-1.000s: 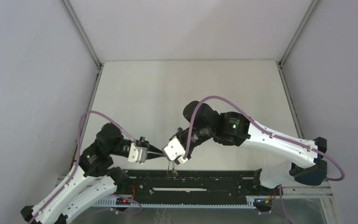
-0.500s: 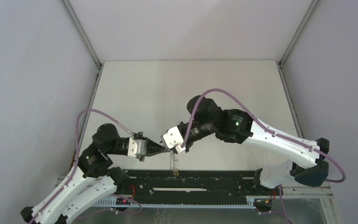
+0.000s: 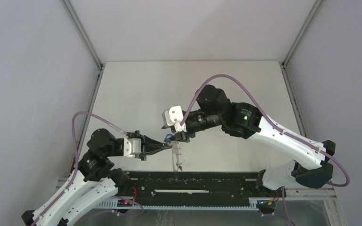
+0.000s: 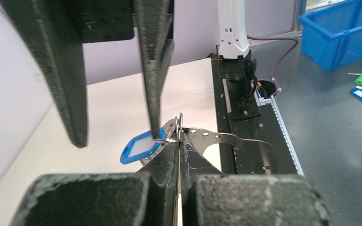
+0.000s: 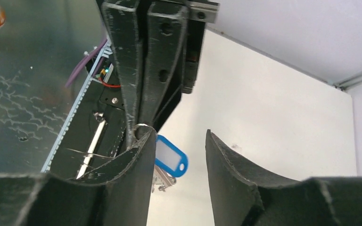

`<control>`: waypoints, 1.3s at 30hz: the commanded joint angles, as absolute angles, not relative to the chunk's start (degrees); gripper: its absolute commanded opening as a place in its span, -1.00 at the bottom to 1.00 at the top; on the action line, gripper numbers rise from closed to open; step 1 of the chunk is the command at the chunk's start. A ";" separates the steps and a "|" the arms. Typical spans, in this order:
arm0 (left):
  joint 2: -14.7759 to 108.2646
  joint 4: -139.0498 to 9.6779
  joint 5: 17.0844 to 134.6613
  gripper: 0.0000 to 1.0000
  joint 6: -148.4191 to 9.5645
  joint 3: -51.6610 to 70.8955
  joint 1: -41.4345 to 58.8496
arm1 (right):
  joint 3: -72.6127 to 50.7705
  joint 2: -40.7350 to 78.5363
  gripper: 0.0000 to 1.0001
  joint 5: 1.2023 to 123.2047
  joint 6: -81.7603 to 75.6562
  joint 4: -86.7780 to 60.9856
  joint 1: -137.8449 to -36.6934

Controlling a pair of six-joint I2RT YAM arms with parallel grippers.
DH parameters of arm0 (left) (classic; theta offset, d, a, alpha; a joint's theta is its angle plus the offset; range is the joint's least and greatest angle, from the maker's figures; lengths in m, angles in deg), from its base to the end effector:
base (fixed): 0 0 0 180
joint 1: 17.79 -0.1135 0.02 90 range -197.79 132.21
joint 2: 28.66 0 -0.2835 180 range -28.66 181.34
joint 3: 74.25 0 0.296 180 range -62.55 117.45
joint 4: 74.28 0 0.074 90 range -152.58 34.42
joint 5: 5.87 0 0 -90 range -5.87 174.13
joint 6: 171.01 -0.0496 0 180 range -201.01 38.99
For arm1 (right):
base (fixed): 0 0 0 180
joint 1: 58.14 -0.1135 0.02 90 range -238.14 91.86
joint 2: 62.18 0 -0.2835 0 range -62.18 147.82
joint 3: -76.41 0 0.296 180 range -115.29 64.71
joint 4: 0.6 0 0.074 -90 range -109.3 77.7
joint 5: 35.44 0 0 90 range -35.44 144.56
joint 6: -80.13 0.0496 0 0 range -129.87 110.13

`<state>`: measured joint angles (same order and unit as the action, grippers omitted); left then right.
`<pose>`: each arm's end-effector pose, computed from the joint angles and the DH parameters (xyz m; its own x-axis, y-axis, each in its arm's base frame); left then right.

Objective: Put the keys on the keyring
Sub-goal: Insert the key onto the keyring, then adjust the key on the keyring.

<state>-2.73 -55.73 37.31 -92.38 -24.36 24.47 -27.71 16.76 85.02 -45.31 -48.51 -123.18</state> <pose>0.0815 -0.1229 0.3678 0.2651 -0.0586 -0.9625 0.9641 0.0304 0.2637 0.1212 0.3199 0.4726 0.4347 -0.2505 -0.8650 -0.8920 -0.2521 -0.3752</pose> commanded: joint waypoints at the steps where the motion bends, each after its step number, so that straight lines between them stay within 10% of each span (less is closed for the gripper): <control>1: -3.10 -60.81 37.23 -0.99 -90.35 -25.14 24.93 | -33.53 18.31 0.06 85.24 -38.88 -50.93 -120.91; 20: -3.62 -64.26 43.41 -0.99 -84.59 -27.03 24.98 | -40.14 16.23 0.28 87.51 -34.77 -56.61 -114.80; 39: -3.29 -62.94 48.89 -0.99 -82.96 -26.46 24.84 | -42.11 21.08 0.04 75.01 -41.68 -65.59 -126.43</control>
